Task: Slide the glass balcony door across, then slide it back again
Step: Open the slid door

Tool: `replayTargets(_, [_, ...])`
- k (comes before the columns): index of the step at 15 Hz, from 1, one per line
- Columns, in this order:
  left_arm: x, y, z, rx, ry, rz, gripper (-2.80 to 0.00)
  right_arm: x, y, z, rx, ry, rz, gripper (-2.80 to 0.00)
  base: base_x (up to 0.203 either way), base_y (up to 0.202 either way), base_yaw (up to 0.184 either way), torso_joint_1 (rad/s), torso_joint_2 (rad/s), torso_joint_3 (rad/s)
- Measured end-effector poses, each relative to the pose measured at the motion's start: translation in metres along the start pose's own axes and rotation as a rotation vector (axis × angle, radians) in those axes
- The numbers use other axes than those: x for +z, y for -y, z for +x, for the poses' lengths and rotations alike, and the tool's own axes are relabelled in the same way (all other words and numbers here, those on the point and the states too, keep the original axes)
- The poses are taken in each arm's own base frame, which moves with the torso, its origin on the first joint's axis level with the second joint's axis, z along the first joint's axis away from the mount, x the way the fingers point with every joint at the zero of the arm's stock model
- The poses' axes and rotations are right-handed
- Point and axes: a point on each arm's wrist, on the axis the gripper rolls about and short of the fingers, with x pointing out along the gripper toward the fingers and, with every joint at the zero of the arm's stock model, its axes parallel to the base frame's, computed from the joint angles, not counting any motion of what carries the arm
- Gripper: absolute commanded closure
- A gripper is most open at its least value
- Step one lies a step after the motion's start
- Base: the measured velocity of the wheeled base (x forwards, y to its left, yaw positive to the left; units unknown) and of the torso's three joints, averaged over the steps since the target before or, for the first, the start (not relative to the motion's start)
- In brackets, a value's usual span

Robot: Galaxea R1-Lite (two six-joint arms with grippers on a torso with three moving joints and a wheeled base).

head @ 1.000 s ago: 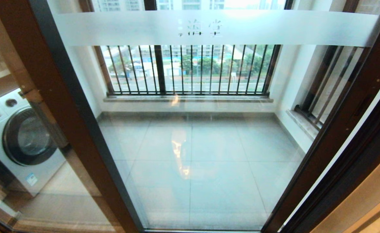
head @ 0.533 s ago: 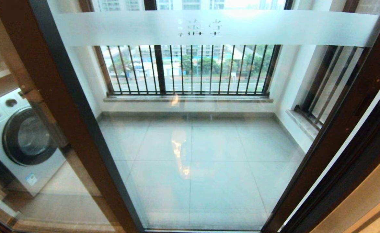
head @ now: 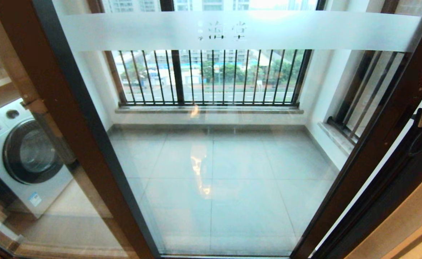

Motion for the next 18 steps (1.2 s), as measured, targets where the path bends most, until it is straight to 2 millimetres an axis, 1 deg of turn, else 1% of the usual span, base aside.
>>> replayTargets(10, [0.0, 0.0, 0.0, 0.0, 0.0, 0.0, 0.0, -0.01, -0.011, 0.018, 0.034, -0.003, 0.035, 0.0, 0.0, 0.0, 0.0, 0.0, 0.0, 0.0])
replayTargets(14, [0.0, 0.0, 0.0, 0.0, 0.0, 0.0, 0.0, -0.013, -0.016, 0.019, 0.05, -0.016, 0.05, 0.0, 0.0, 0.0, 0.0, 0.0, 0.0, 0.0])
replayTargets(18, [0.0, 0.0, 0.0, 0.0, 0.0, 0.0, 0.0, -0.015, -0.028, 0.013, 0.079, -0.026, 0.05, 0.0, 0.0, 0.0, 0.0, 0.0, 0.0, 0.0])
